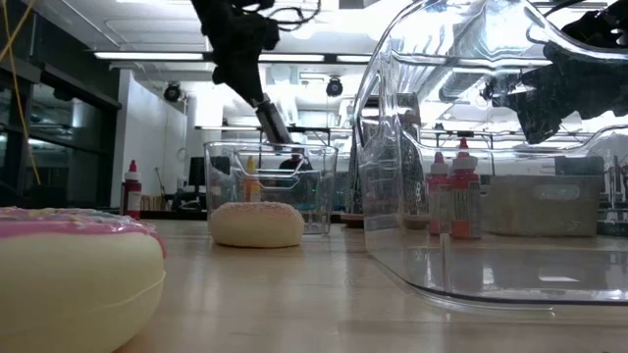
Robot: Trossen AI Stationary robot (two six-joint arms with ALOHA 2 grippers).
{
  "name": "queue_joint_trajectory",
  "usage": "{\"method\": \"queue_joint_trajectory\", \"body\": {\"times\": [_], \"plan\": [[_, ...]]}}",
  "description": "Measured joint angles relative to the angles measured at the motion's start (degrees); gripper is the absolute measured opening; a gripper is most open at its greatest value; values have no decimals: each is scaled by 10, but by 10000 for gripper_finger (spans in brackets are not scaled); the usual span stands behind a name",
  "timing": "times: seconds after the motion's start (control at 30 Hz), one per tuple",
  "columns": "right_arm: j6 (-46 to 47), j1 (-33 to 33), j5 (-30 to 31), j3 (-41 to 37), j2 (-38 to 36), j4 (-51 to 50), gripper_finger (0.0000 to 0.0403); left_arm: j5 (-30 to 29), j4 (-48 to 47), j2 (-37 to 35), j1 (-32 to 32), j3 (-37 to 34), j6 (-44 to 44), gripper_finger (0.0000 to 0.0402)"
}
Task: Pick & Place Food Item
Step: Put the purple food coloring bottle into the top transparent bin
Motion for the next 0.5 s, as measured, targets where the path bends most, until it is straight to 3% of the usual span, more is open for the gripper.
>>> {"method": "queue_joint_trajectory", "body": {"times": [0.5], "plan": [[0,0,0,0,0,0,162,16,-26,130,-30,0,-31,103]]}}
